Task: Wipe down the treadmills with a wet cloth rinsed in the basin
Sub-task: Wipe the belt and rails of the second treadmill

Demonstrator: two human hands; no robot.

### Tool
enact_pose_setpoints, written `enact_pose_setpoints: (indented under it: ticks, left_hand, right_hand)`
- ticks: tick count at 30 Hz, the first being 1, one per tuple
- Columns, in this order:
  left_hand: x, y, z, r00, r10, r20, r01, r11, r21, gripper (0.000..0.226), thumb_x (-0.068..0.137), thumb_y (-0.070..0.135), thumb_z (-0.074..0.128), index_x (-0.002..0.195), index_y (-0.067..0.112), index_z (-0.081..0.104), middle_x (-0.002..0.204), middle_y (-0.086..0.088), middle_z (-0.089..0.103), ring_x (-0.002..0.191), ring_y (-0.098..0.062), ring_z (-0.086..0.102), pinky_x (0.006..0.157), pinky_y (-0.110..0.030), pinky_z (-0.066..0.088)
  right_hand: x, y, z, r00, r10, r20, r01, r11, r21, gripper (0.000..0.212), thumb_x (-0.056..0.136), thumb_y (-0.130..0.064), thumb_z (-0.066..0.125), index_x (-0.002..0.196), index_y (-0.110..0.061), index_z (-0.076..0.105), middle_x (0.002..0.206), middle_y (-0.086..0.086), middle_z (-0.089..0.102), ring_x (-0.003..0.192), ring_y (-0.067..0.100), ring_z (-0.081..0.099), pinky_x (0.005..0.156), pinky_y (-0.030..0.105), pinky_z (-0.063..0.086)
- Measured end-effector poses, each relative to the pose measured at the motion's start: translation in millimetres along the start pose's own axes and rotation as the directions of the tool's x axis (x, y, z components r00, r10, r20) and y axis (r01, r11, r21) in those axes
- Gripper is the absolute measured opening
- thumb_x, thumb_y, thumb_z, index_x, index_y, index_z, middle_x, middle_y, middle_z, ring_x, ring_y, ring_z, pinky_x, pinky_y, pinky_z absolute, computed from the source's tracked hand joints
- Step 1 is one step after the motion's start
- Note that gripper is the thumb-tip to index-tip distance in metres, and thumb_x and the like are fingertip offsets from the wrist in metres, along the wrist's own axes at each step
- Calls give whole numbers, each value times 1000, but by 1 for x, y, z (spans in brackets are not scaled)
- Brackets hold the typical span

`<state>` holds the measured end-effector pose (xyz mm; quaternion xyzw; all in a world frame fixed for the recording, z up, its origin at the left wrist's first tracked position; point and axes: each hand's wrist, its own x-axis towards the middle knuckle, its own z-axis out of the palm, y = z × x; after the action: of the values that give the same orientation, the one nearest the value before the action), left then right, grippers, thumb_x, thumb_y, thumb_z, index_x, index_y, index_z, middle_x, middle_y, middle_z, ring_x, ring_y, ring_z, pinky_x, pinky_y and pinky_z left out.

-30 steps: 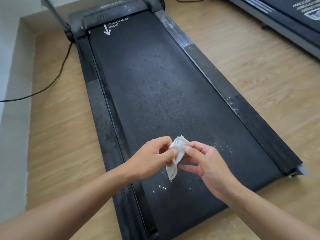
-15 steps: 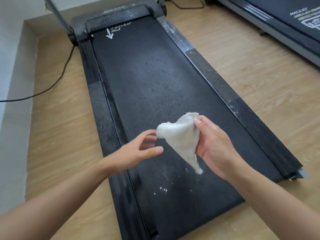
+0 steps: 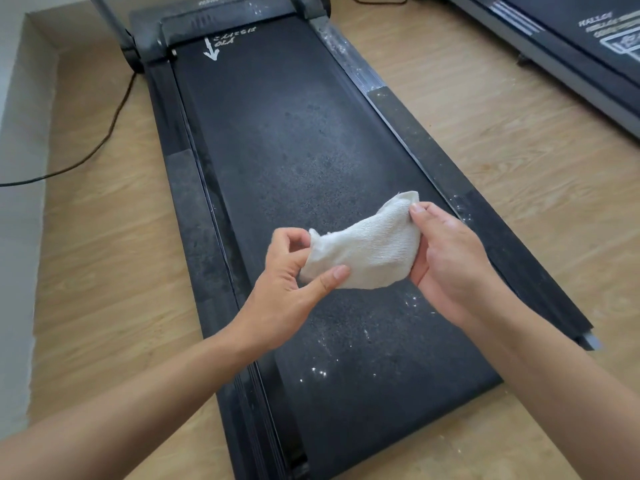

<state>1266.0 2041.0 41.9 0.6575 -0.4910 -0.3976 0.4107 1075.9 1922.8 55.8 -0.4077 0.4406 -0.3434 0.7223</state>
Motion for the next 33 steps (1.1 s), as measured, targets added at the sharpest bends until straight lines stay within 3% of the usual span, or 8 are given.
enact_pose_setpoints:
  ticks: [4,9,14,16,19,22,27,33]
  left_hand:
    - [3,2,6,990,89,-114,-66,980,185,12,92,45,73,84,36,70,106,7,45,112,-12,47,97,-10,33]
    - [2,3,8,994,-110,28,113,982,-151,23,96,41,69,108,24,77,105,-1,77,104,-29,71,93,-49,57]
    - [5,-1,12,979,-205,-1,194,929,-316,23,99,38,64,109,19,75,105,-8,79,103,-32,74,94,-54,58]
    - [7,-7,11,969,-245,-24,224,920,-321,25,99,39,65,107,18,75,105,-10,78,103,-35,74,96,-62,56]
    - [7,-12,5,958,-283,-53,249,907,-340,23,97,36,68,107,16,74,103,-9,78,102,-34,74,95,-60,55]
    - [5,-20,0,949,-279,-148,220,920,-325,19,93,27,74,109,16,74,103,-6,79,100,-29,75,93,-56,59]
    - [0,-33,-3,923,-281,-261,216,943,-252,46,85,22,84,121,24,55,96,0,80,89,-20,77,74,-26,59]
    - [-9,-44,-5,963,-128,-238,141,989,39,25,76,28,90,98,32,79,93,12,78,79,-11,73,76,-30,60]
  right_hand:
    - [5,6,-5,1000,3,-19,-2,998,55,37,115,-26,38,127,4,57,111,16,74,103,30,73,83,54,60]
    - [8,22,-13,1000,-8,-14,10,994,112,42,114,-33,42,131,3,56,117,15,74,107,29,71,88,49,59]
    - [-16,67,7,933,336,131,-350,931,103,57,102,-55,55,122,-6,75,113,16,77,102,28,74,87,42,60]
    - [-21,79,13,909,389,152,-406,908,106,53,99,-54,61,120,-8,78,112,16,77,103,28,73,99,48,58]
    - [-17,79,13,929,317,192,-341,934,109,39,99,-33,68,126,-6,74,124,18,75,118,34,71,108,53,54]
    - [-9,77,9,972,203,118,-209,977,34,36,94,-28,74,118,-1,74,119,21,75,111,31,73,104,54,56]
    - [-4,78,0,997,37,70,-21,974,-227,16,98,-27,75,106,-13,76,102,12,80,99,29,75,97,61,57]
    - [-9,82,-2,995,-44,93,77,920,-385,8,101,-20,71,107,-22,66,96,-1,82,90,18,76,83,42,57]
